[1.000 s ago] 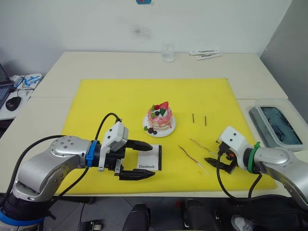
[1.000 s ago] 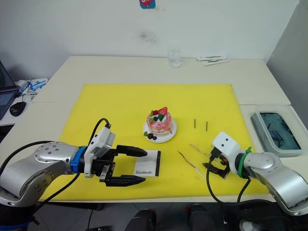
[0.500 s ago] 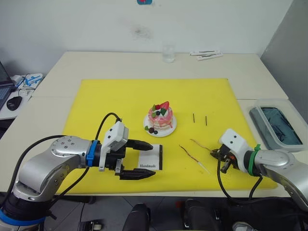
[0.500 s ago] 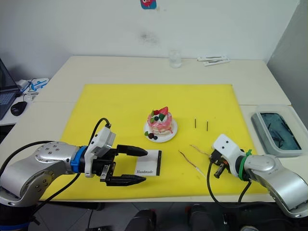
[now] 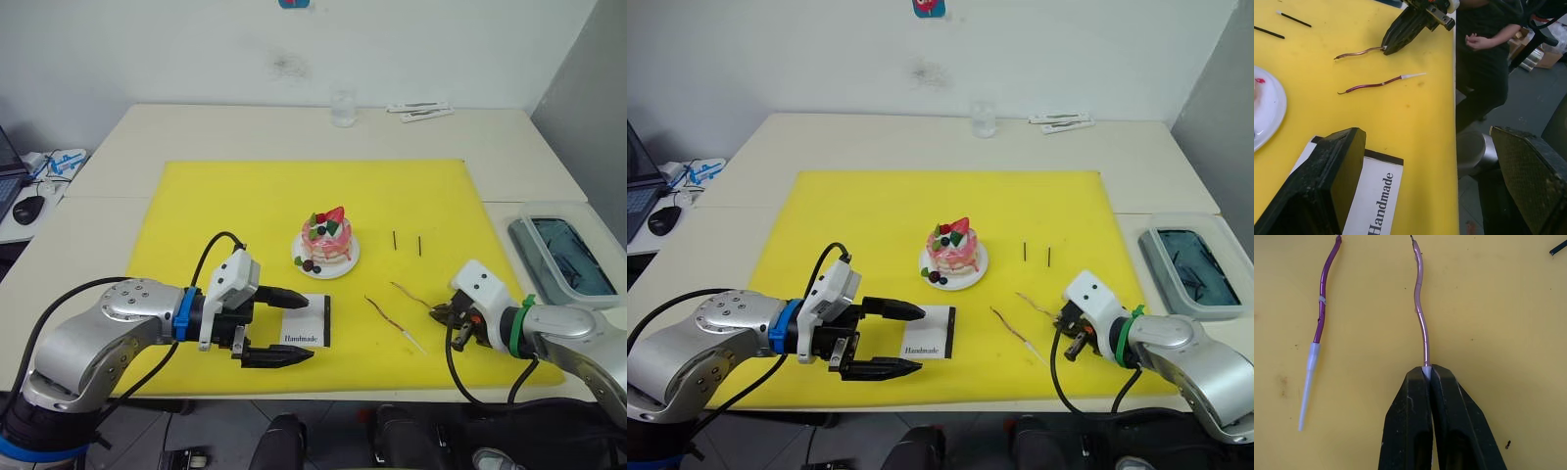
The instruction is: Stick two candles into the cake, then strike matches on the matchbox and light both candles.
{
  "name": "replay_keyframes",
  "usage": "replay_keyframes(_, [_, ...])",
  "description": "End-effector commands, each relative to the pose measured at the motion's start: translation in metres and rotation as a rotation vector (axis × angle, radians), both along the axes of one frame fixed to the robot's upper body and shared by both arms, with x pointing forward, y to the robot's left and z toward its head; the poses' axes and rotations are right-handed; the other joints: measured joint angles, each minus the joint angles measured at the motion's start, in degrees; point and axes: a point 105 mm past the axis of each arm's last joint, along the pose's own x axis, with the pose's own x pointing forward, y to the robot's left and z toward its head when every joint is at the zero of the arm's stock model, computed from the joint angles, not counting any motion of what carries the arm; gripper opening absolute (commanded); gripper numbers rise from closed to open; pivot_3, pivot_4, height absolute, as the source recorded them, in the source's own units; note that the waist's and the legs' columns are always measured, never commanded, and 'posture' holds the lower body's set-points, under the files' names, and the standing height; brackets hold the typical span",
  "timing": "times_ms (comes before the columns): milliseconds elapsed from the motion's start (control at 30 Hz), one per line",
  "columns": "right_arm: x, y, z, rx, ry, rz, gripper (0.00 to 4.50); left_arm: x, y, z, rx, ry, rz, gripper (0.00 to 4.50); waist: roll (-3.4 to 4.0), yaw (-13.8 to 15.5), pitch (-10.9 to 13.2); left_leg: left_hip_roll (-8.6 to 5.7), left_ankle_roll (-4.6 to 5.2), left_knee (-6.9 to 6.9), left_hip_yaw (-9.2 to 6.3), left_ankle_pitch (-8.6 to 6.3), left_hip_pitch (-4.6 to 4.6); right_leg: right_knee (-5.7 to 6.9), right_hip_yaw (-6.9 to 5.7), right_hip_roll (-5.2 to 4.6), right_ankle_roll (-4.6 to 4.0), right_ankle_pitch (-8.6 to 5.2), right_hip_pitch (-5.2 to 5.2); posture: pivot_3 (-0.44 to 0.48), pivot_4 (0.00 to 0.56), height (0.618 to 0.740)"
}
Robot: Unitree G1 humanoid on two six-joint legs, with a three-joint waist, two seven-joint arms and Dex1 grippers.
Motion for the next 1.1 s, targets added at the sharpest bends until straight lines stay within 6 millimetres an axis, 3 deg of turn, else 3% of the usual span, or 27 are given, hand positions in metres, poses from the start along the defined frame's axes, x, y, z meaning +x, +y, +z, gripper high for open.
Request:
replay_keyframes(33, [-0.004, 0.004, 0.010, 0.036, -0.019, 0.033, 0.07, -0.002, 0.001, 0.011, -0.002, -0.051, -0.007, 4.50, 0.00, -0.01, 0.00, 0.00, 0.00, 0.00, 0.00, 0.00, 0.00, 0.00, 0.00, 0.00, 0.00, 0.00, 0.00, 0.000, 0.150, 0.740])
replay_keyframes(400, [-0.006, 0.001, 0.019, 0.081, -0.002, 0.047, 0.07, -0.001, 0.001, 0.013, -0.005, -0.054, -0.004, 4.50, 0.00, -0.02, 0.00, 0.00, 0.00, -0.02, 0.01, 0.00, -0.01, 0.00, 0.00, 0.00, 0.00, 0.00, -0.02, 0.000, 0.150, 0.740])
replay_keyframes(600, [-0.009, -0.037, 0.031, -0.015, -0.010, 0.003, 0.07, -0.004, -0.002, 0.014, -0.012, -0.049, -0.022, 4.50, 0.00, 0.06, 0.00, -0.01, 0.00, -0.01, 0.01, 0.00, -0.09, -0.05, -0.01, 0.00, 0.01, 0.00, -0.05, 0.000, 0.150, 0.740])
replay_keyframes(800, [-0.015, -0.076, 0.031, -0.181, -0.021, 0.028, 0.07, -0.008, -0.009, 0.016, -0.024, -0.046, -0.056, 4.50, -0.01, 0.05, 0.01, 0.01, 0.00, -0.02, 0.03, 0.00, -0.13, -0.05, -0.03, -0.01, 0.01, -0.01, -0.09, 0.000, 0.150, 0.740])
replay_keyframes(1100, [-0.023, -0.097, 0.025, -0.226, 0.013, 0.067, 0.07, -0.011, -0.013, 0.017, -0.028, -0.037, -0.081, 4.50, -0.03, -0.10, 0.02, 0.02, 0.00, 0.02, 0.10, 0.00, -0.09, -0.02, 0.03, 0.00, 0.02, 0.00, -0.09, 0.000, 0.150, 0.740])
